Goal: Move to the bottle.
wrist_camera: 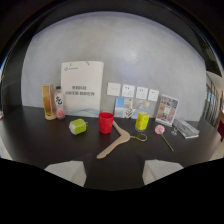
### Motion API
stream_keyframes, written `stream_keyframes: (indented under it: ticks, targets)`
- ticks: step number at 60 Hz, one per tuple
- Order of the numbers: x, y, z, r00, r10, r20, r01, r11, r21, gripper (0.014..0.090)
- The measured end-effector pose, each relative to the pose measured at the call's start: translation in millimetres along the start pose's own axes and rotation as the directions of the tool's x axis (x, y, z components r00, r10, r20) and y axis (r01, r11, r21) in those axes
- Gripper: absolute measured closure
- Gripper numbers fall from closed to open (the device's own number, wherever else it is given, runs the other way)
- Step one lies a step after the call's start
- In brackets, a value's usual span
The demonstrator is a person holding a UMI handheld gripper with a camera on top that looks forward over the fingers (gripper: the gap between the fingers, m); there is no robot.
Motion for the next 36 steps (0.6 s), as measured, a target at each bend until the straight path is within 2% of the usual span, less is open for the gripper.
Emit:
stream_keyframes:
  ticks: [11, 20, 27, 36]
  targets:
    - [16, 24, -2, 0.998, 0.008, -0.061, -0.010, 0.999, -0.041, 0.0200]
    - [41, 34, 10, 0.996, 0.004, -0.086, -0.011, 0.997, -0.073, 0.0199]
    - [72, 32, 39, 0.994, -0.004, -0.110, -0.004, 0.997, -0.076, 0.0198]
    - [113, 14, 97, 0.993, -0.022, -0.112, 0.016, 0.998, -0.058, 0.0195]
